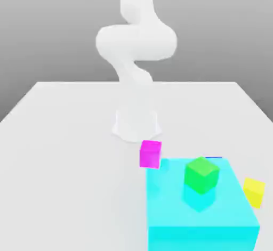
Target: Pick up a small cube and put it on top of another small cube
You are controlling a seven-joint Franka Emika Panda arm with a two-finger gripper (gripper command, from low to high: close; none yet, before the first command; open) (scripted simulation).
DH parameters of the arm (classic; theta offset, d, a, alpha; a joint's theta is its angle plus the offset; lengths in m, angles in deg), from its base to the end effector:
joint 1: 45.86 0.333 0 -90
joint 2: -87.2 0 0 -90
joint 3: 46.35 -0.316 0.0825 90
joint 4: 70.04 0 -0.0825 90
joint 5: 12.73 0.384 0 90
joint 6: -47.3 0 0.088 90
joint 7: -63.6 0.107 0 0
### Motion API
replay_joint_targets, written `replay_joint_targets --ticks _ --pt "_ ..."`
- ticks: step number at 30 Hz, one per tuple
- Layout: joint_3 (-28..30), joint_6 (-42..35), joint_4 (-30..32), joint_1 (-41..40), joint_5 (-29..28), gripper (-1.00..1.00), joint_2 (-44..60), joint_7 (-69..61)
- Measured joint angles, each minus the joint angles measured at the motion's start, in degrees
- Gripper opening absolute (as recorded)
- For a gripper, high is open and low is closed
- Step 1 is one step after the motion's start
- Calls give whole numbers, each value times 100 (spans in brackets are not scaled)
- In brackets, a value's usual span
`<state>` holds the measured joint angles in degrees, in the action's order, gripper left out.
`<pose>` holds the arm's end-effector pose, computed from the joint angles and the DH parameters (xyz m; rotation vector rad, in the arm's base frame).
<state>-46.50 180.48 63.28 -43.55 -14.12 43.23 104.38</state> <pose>0.3603 0.0154 0.6883 -2.5559 0.8745 -1.0235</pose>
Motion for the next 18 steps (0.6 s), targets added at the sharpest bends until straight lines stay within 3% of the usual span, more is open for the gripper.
replay_joint_targets --ticks 18 --pt "140 979 1098 1559 -764 0 1392 -3826"
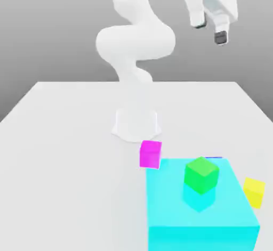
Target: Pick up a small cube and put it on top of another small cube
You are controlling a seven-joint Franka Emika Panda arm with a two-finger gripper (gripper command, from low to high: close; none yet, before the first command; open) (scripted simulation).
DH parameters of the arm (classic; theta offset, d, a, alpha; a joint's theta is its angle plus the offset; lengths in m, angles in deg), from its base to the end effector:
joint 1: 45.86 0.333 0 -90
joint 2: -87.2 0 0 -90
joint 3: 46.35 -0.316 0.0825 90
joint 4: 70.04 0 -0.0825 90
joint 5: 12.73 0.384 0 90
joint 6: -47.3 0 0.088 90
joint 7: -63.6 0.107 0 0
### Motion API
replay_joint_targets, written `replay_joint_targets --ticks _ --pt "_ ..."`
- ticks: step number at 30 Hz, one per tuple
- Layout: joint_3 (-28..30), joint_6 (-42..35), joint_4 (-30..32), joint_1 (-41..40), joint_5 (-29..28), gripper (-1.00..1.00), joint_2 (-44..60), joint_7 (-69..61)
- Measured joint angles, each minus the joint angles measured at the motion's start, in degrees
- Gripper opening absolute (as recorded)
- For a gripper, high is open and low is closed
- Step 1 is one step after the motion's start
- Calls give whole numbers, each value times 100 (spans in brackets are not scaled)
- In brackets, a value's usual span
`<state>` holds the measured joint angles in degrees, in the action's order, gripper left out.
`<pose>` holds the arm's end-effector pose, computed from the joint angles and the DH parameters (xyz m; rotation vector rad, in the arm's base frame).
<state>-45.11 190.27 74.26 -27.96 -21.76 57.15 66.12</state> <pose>0.4078 0.1222 0.5137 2.9665 0.5223 0.7891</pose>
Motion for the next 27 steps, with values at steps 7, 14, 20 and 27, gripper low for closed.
replay_joint_targets --ticks 7,14,20,27 --pt "187 377 422 620 -207 0 536 -1542" --pt "390 765 846 1232 -318 0 1063 -3155" --pt "549 1109 1214 1746 -304 0 1505 -4621" --pt "703 1522 1650 2356 -126 0 2008 -6446"
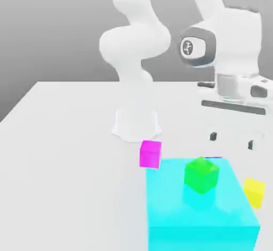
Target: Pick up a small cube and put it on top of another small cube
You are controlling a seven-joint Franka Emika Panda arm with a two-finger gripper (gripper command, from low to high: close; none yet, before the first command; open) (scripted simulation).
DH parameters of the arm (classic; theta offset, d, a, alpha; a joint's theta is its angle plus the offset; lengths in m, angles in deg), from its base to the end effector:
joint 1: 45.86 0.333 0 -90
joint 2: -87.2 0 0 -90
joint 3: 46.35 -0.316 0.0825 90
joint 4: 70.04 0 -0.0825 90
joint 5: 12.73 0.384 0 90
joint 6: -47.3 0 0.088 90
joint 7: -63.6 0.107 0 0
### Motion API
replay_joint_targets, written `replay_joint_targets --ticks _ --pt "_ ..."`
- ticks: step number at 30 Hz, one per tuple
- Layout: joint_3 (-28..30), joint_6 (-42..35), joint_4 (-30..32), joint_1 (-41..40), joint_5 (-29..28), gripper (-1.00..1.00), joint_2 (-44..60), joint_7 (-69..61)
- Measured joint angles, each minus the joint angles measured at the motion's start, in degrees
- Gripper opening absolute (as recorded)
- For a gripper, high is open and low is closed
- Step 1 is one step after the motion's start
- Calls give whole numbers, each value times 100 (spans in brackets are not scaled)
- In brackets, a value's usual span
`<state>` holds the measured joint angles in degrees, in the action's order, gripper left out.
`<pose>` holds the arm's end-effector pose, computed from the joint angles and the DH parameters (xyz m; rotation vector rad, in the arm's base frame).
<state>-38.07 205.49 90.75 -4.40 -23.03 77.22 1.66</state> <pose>0.3177 0.2196 0.2679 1.8705 2.4146 0.1707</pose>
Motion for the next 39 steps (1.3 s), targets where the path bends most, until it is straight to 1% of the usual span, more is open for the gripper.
replay_joint_targets --ticks 5,10,16,19,23,24,31,34,39 --pt "64 300 314 446 297 0 347 -1424" --pt "22 607 594 885 810 0 699 -2903" --pt "-122 1170 477 929 1354 0 1388 -3397" --pt "-352 1487 411 762 1621 0 1772 -3589" --pt "-679 1921 352 456 1769 0 2294 -3736" --pt "-724 1994 346 408 1775 -100 2380 -3751" --pt "-727 1987 344 412 1802 -100 2380 -3772" --pt "-563 1723 373 566 1717 -100 2062 -3677" --pt "-306 1196 471 720 1317 -100 1425 -3375"
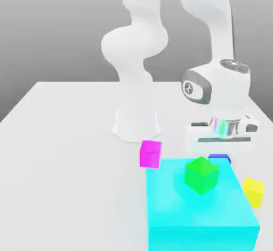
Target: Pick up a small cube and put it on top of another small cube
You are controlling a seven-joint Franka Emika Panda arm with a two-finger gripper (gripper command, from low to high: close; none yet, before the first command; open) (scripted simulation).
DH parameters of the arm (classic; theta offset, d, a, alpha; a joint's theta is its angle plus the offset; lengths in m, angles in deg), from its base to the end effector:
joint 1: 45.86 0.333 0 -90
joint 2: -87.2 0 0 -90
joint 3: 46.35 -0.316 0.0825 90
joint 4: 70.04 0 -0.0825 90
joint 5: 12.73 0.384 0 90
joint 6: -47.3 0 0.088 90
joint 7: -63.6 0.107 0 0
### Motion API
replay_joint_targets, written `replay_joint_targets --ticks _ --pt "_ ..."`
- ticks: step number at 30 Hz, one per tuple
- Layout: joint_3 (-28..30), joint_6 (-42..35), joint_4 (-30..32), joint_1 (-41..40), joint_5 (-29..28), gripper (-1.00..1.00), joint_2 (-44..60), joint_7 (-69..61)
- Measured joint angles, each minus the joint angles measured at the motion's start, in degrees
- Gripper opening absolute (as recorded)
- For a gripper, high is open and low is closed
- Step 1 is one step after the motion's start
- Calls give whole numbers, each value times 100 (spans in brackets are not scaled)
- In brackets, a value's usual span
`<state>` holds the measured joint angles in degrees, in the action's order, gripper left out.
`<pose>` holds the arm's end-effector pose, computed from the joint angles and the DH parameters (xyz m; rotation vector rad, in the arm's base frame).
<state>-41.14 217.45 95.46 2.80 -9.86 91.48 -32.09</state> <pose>0.2527 0.2332 0.1724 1.1680 2.9150 0.0111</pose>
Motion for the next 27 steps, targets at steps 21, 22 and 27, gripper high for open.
replay_joint_targets --ticks 21,22,27 --pt "452 -2342 -1233 -407 -695 -100 -1161 -3024" --pt "517 -2470 -1292 -448 -731 -100 -1224 -3225" --pt "858 -3112 -1588 -622 -893 -100 -1554 -4237"
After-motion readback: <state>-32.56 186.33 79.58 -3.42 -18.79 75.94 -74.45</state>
